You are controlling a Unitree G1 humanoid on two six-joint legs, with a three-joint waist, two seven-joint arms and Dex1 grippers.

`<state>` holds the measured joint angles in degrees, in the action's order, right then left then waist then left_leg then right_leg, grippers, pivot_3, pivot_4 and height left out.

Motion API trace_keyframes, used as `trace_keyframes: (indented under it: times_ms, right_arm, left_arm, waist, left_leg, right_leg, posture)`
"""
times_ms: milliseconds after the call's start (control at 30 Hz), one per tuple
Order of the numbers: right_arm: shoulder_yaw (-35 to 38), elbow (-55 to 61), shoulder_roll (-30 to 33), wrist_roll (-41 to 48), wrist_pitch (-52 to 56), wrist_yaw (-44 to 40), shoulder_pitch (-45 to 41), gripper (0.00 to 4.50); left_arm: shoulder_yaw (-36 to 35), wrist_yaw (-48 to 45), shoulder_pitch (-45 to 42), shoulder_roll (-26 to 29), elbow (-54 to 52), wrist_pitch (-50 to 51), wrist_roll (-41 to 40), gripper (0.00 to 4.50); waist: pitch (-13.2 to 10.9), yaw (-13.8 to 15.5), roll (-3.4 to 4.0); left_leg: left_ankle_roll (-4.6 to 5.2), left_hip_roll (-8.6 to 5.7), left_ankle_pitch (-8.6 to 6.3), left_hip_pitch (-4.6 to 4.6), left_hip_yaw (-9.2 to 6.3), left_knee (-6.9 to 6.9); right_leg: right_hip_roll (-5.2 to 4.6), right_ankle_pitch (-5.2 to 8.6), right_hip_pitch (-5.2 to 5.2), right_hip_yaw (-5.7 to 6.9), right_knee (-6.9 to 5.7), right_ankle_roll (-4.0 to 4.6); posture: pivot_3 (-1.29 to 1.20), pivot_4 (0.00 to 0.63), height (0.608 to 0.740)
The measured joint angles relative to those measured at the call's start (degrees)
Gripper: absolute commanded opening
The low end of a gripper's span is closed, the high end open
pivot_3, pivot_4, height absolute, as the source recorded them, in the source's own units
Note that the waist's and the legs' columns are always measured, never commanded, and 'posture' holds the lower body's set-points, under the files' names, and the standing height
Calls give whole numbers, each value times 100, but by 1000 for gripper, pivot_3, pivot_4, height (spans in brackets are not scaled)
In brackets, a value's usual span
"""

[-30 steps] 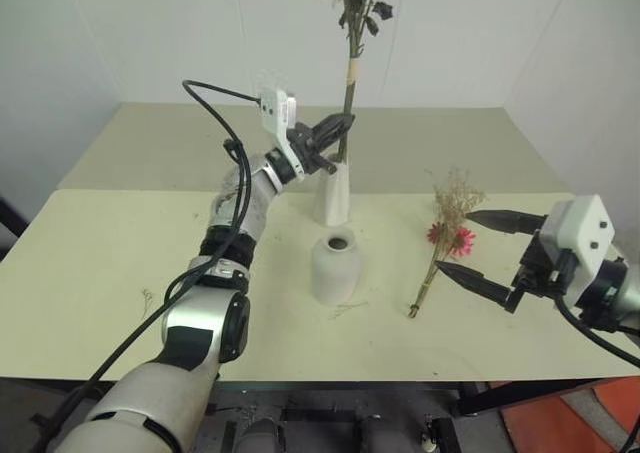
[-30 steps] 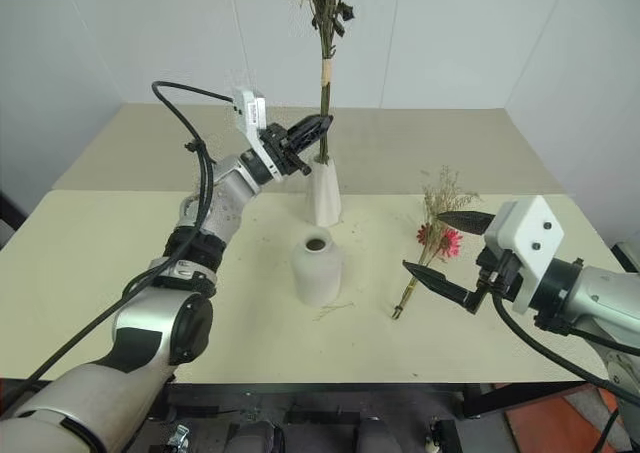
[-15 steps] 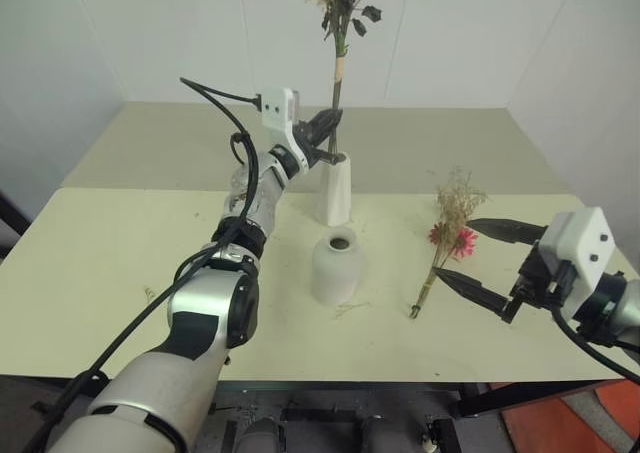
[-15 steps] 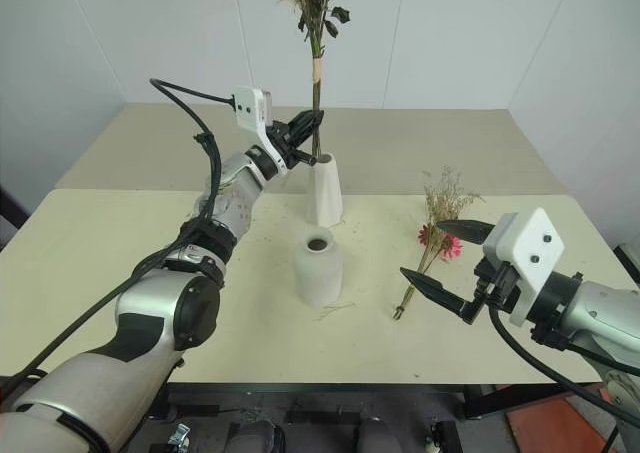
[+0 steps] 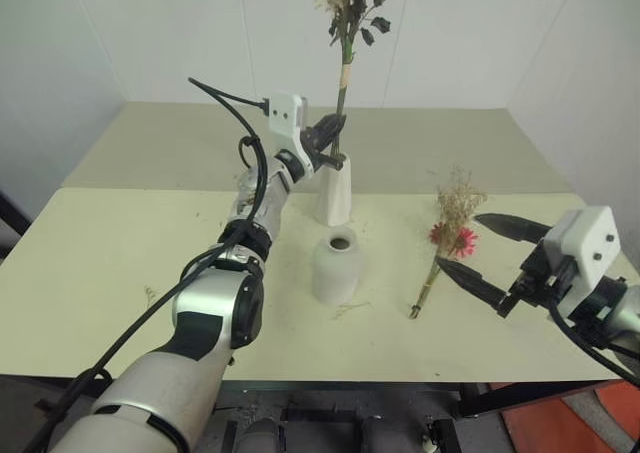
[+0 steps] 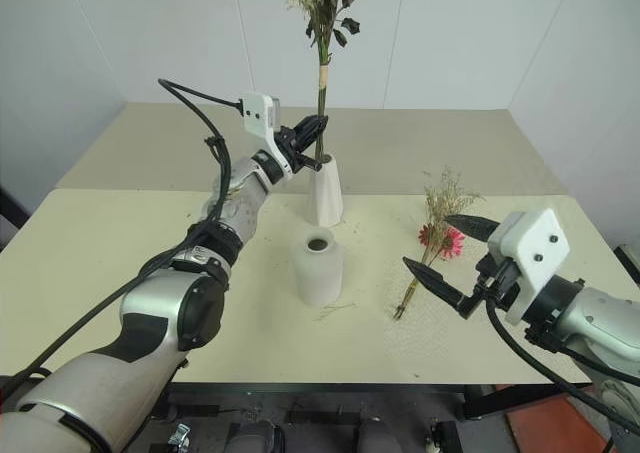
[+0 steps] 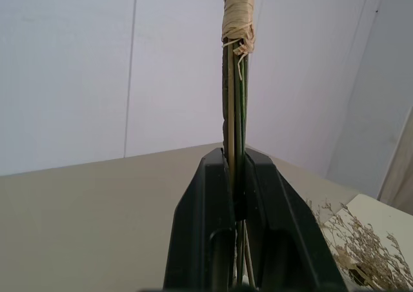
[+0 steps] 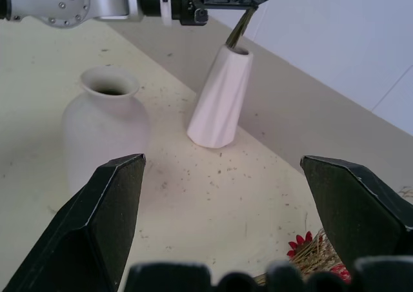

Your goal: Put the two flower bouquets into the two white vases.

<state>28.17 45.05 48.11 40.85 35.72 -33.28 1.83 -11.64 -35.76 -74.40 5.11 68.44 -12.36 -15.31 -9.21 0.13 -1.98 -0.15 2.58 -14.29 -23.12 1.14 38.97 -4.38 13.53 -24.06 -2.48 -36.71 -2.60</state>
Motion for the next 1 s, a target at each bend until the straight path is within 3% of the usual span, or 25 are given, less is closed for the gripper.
trace_keyframes:
  times_ms: [633, 1000]
  right_arm:
    - [-91, 170, -9, 234, 157, 279, -21, 4500]
    - [-162, 330, -107, 226, 155, 399, 138, 4500]
  left_arm:
    - [-108, -368, -214, 161, 4, 260, -5, 26]
    - [-143, 128, -225, -3, 267, 232, 69, 26]
  waist:
    - [0, -5, 0]
    - [0, 6, 0]
  left_leg:
    - [0, 0, 0, -3, 0, 0]
    - [0, 0, 0, -6, -2, 0]
  right_leg:
    - [0, 0, -2, 0, 1, 0]
    - [0, 0, -4, 1, 1, 0]
  posture:
    - [0, 150, 740]
    - [0, 150, 740]
